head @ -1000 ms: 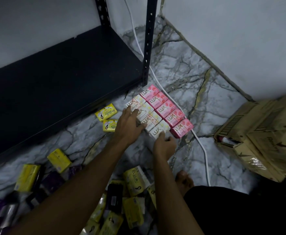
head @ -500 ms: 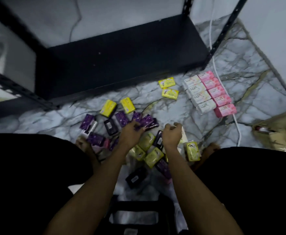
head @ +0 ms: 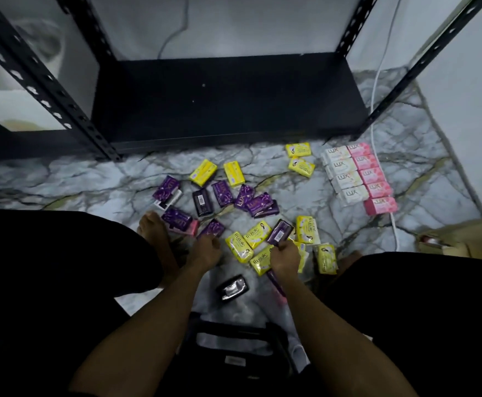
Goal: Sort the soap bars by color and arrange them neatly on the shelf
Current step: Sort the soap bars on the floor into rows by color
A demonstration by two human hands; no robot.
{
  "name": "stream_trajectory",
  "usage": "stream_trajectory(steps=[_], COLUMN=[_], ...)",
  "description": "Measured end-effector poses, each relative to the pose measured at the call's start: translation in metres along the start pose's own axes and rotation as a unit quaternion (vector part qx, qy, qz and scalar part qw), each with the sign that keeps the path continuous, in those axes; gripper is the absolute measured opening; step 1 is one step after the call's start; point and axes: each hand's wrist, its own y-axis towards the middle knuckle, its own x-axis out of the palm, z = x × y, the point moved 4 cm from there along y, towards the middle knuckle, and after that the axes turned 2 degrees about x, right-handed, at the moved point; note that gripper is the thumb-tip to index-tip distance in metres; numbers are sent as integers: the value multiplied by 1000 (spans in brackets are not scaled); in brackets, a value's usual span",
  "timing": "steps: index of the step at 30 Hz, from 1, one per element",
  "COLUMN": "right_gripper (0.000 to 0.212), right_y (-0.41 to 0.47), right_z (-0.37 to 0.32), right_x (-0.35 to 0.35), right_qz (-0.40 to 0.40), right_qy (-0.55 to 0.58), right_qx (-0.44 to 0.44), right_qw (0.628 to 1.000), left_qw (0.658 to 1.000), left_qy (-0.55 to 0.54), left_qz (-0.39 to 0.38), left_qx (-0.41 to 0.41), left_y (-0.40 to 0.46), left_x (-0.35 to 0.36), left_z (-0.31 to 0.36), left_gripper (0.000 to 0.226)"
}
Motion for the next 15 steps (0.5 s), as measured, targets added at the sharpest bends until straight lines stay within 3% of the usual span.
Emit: stream_trajectory(steps=[7,12,15], right_gripper=[23,23,27], right_y=[21,38,37], right_z=[20,36,34], right_x=[-32,-24,-19], right_qz=[119,79,12], right_qy=[-10,-11,1], right_qx=[66,71,49], right_qw=[991,994,999], left_qw=[999,998,998], left_qy=[-21,0,3], left_qz=[-42,-56,-60], left_qx=[13,18,30], left_y=[9,18,22], left_x=[33,45,54], left_z=[20,39,43], left_gripper=[15,25,24])
